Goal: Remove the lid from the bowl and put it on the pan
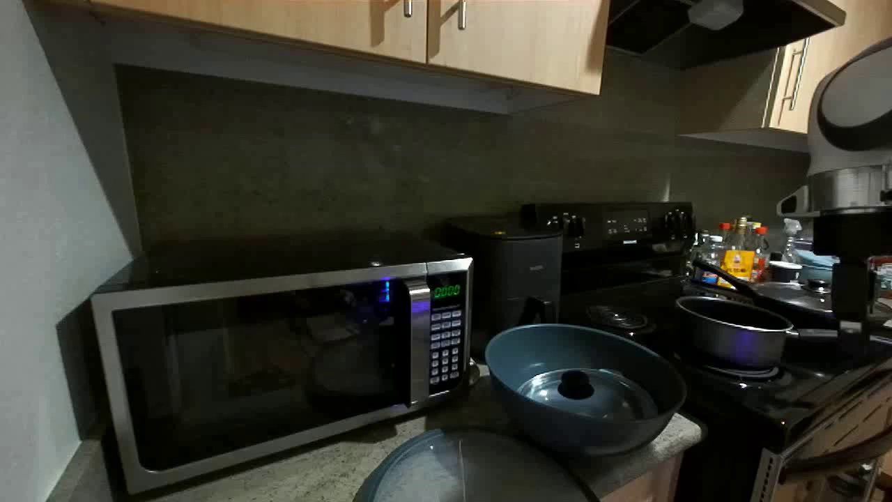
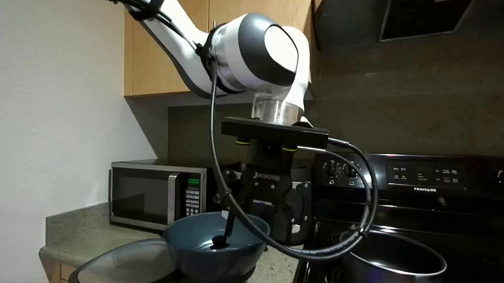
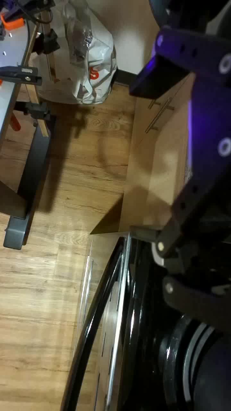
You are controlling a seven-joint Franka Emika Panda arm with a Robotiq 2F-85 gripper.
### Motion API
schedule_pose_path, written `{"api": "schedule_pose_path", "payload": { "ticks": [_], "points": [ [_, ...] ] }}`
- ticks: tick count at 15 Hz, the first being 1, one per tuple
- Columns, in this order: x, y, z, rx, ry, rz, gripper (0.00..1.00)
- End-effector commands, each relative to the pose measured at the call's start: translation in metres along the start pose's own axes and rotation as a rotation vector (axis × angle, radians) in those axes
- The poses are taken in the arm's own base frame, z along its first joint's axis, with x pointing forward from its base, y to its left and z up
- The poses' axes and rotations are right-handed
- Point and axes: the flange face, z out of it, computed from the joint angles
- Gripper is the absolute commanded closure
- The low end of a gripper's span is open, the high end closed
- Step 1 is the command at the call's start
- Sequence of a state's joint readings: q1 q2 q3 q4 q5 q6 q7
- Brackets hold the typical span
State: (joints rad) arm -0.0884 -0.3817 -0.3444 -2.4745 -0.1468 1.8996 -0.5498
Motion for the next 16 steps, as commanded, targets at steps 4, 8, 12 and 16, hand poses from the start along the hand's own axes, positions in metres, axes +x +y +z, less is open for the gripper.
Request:
{"api": "schedule_pose_path", "payload": {
  "ticks": [4,8,12,16],
  "points": [
    [0.0,0.0,-0.001,0.001,-0.001,0.0,0.0],
    [0.024,-0.008,0.001,-0.014,0.036,-0.055,0.0],
    [0.077,-0.039,0.009,-0.035,0.106,-0.179,0.0],
    [0.127,-0.082,0.027,-0.106,0.125,-0.388,0.0]
  ]
}}
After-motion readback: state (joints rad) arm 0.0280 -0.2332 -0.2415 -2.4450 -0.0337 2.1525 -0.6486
